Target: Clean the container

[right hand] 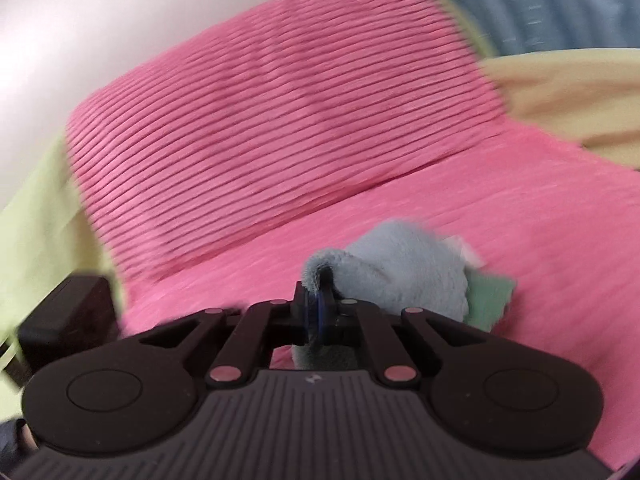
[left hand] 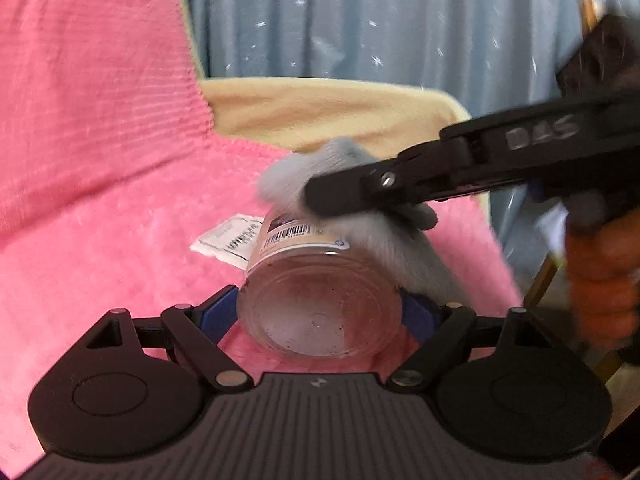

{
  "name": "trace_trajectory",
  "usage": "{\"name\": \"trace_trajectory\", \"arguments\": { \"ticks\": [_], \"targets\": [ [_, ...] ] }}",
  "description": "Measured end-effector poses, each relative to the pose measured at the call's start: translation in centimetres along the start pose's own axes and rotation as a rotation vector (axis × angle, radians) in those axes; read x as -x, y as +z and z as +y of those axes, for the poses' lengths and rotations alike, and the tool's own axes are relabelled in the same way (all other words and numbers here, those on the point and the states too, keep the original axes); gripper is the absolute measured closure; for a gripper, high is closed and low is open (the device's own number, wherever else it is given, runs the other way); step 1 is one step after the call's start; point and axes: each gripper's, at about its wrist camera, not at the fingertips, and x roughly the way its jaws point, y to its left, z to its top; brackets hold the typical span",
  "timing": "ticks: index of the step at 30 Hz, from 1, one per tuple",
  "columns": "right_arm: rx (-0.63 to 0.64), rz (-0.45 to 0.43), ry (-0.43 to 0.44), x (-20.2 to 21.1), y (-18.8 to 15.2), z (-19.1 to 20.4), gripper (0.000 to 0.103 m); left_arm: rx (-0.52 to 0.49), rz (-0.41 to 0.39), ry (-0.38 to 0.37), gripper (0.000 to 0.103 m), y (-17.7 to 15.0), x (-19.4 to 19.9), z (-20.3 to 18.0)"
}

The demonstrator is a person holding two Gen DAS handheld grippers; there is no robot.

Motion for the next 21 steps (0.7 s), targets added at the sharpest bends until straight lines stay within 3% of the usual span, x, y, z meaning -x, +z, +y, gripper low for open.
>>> {"name": "trace_trajectory", "arguments": {
  "ticks": [4, 7, 9, 14, 17, 19, 21],
  "targets": [
    [0.026, -0.003, -0.012, -0.3, 0.1, 0.0, 0.102, -0.127, 0.004, 0.038, 0.018, -0.1, -0.1, -1.6],
    [-0.047, -0.077, -0.122, 0.1, 0.8, -2.1, 0.102, -0.156, 0.001, 0.046, 0.018, 0.0, -0.2, -2.0],
    [-0.084, -0.097, -0.141, 0.2, 0.9, -3.0, 0.102, -0.166, -0.001, 0.048, 0.018, 0.0, -0.3, -2.2],
    [-0.024, -0.039, -0.039, -0.3, 0.0, -0.7, 0.101, -0.170, 0.000, 0.050, 0.018, -0.1, -0.3, -2.3],
    [0.060, -0.010, -0.022, -0.9, -0.3, 0.7, 0.102, -0.162, 0.002, 0.047, 0.018, -0.3, 0.1, -2.2],
    [0.048, -0.025, -0.047, -1.0, 0.1, 0.0, 0.102, -0.165, 0.000, 0.049, 0.018, -0.4, 0.3, -2.4],
    [-0.027, -0.079, -0.128, -0.4, 0.5, -1.5, 0.102, -0.179, 0.000, 0.054, 0.018, -0.4, 0.2, -2.6]
  ]
}}
